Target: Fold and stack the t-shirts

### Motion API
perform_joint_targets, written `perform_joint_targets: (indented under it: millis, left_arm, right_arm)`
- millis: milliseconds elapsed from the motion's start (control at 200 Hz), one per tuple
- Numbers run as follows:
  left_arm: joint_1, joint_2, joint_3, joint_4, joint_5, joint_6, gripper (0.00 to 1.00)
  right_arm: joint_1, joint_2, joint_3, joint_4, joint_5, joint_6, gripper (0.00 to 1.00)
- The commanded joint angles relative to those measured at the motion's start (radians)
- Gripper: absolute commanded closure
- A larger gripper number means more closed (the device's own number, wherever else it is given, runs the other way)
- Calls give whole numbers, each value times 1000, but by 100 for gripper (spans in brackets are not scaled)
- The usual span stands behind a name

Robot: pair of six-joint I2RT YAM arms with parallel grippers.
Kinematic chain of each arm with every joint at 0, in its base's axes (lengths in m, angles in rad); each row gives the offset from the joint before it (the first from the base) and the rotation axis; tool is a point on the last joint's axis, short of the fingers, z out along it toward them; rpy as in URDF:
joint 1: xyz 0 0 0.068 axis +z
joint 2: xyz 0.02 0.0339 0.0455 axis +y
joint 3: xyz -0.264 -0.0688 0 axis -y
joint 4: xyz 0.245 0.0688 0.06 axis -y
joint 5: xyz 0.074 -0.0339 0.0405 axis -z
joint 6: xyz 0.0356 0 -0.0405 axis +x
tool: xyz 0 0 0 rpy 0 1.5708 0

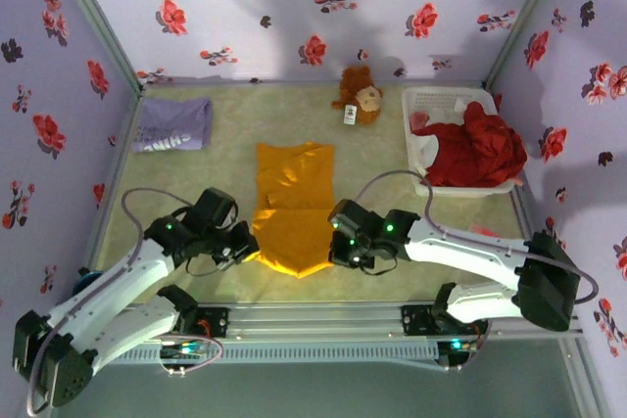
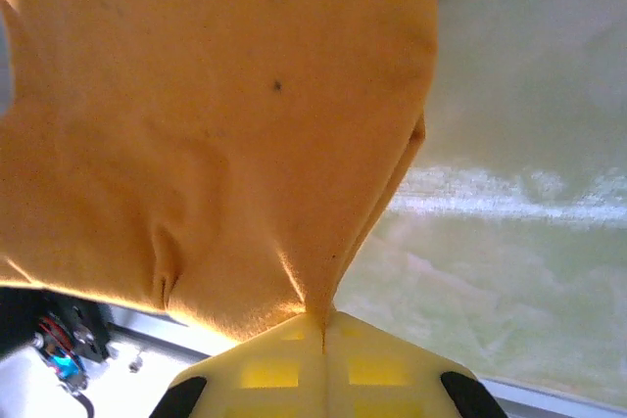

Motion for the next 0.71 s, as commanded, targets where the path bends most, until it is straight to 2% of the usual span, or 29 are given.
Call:
perform_joint_targets:
  millis: [0, 145, 440, 575, 700]
  left_arm:
    - [41, 75, 85, 8, -20, 88, 100]
    - [121, 163, 168, 52, 3, 136, 100]
    - [306, 368, 319, 80, 134, 260, 100]
    - [347, 472, 415, 66, 186, 318, 100]
    - [360, 567, 549, -27, 200, 393, 100]
  right_arm:
    - [-67, 7, 65, -81, 15, -87, 100]
    - [-164, 85, 135, -66, -76, -169, 100]
    - [-315, 263, 358, -119, -136, -299, 100]
    - [-349, 357, 457, -134, -172, -340, 100]
    - [-366, 424, 531, -154, -193, -364, 100]
